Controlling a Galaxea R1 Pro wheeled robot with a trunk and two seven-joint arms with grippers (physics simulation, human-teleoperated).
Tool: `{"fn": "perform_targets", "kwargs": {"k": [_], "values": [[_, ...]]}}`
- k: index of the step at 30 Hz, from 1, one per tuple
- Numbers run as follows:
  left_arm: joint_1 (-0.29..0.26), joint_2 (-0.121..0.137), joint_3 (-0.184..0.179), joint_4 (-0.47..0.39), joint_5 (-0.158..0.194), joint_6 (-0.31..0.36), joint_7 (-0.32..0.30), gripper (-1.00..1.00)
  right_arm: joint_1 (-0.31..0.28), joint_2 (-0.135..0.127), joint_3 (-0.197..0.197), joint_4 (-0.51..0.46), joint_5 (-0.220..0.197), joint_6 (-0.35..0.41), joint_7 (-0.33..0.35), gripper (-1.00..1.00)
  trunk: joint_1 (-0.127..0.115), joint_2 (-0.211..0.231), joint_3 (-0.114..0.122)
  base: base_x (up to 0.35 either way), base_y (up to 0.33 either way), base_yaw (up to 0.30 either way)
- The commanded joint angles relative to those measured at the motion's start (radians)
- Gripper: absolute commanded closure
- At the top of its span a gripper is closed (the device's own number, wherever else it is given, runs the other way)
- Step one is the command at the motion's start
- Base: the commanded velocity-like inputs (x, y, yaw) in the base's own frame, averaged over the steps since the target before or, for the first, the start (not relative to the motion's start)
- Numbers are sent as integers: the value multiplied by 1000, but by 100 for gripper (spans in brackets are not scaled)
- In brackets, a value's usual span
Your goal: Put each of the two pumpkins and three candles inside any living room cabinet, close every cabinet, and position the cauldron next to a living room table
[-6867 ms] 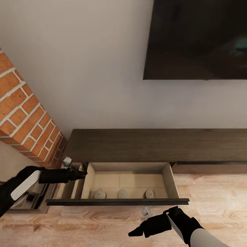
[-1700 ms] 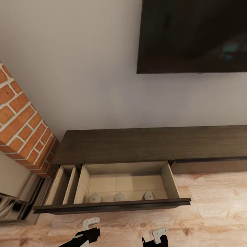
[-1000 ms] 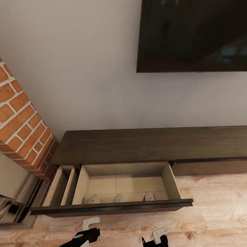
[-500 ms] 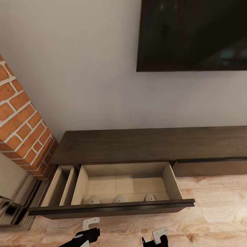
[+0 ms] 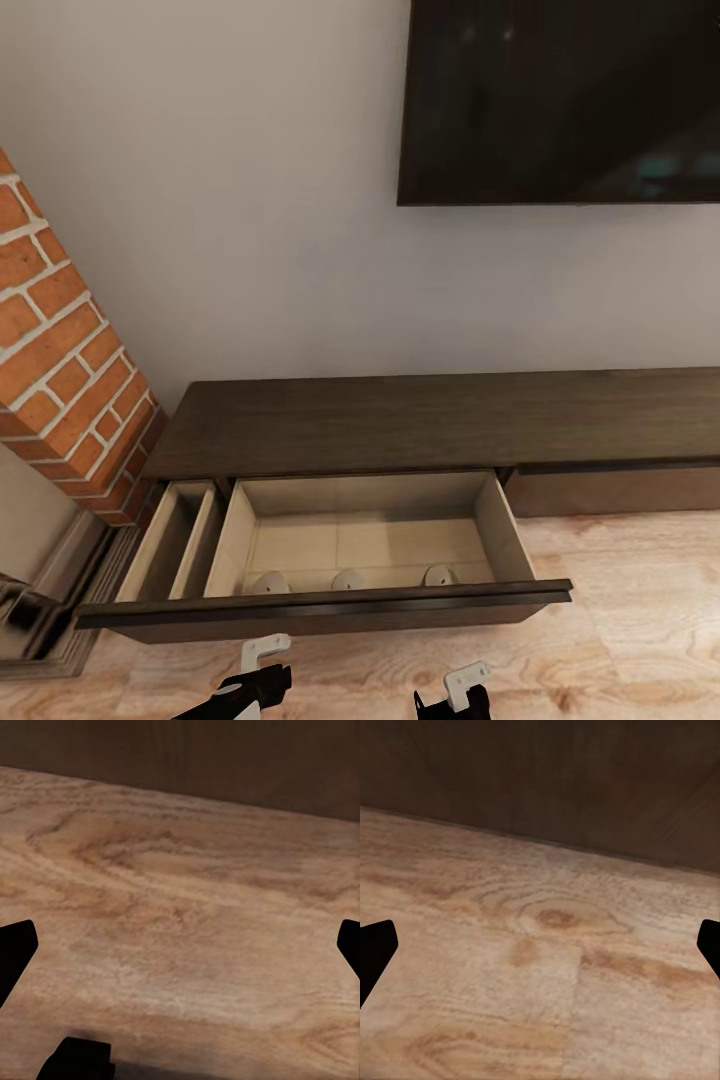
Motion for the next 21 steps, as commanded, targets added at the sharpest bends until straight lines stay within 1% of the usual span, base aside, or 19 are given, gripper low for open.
{"fn": "perform_targets", "kwargs": {"k": [1, 14, 16, 18, 21], "values": [[0, 0, 0, 0, 0, 0, 0, -100, 0, 0, 0, 0, 0, 0, 0, -100, 4, -7, -2, 0, 0, 0], [0, -1, -1, 0, 1, 1, 0, -100, 0, 1, -3, -4, -4, 0, -6, -100, 54, -98, -25, 0, 0, 13], [0, -1, -1, -1, 1, 2, 0, -100, 0, 1, -4, -5, -14, 0, -22, -100, 61, -112, -30, 0, 0, 59], [0, -1, -1, -1, 2, 2, 0, -100, 0, 2, -3, -7, -22, -1, -54, -100, 69, -126, -34, 0, 0, 63], [0, -2, -1, -2, 2, 2, -1, -100, 0, 4, -3, -9, -26, -1, -89, -100, 81, -147, -41, 0, 0, 35]]}}
